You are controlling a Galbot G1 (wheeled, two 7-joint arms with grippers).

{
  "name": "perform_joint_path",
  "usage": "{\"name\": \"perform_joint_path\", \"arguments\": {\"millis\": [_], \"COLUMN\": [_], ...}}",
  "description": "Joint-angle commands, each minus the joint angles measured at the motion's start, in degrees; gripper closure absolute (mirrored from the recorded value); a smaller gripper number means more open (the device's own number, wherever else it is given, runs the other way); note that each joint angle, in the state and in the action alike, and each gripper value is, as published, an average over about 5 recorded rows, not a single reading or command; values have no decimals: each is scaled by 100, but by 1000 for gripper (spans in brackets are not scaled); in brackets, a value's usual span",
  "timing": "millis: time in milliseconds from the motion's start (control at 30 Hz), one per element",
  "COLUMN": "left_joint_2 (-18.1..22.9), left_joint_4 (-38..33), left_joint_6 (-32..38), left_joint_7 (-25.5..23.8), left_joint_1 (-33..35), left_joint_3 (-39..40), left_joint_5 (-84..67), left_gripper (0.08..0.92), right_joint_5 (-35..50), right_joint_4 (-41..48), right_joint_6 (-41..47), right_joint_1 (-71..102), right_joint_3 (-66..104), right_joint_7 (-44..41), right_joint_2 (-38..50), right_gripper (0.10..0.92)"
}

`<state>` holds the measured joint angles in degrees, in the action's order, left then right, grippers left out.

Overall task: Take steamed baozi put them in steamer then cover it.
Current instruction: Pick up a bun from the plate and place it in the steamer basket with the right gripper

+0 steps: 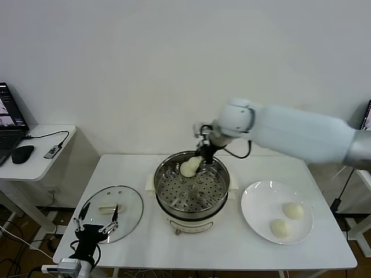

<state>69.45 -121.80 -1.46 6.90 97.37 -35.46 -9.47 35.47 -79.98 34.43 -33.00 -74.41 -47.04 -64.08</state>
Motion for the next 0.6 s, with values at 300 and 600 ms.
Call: {"name": "perform_joint_path", "arguments": {"millis": [300, 600], "left_joint_2": [-9, 2], "left_joint_4": [-20, -32], "left_joint_6": [33, 57], "left_joint_7": [-7, -8], "left_joint_1": [18, 38], "left_joint_3": [-41, -69], "left_joint_5": [3, 8], "left_gripper": [177, 177], "right_joint_5": [84, -20], "right_joint_4": [866, 936], "right_joint_6": [318, 220], "right_joint_1": [784, 799], "right_joint_3": [15, 111], "right_joint_7": [359, 274], "right_joint_2": [-1249, -1183], "right_gripper": [482, 445]}}
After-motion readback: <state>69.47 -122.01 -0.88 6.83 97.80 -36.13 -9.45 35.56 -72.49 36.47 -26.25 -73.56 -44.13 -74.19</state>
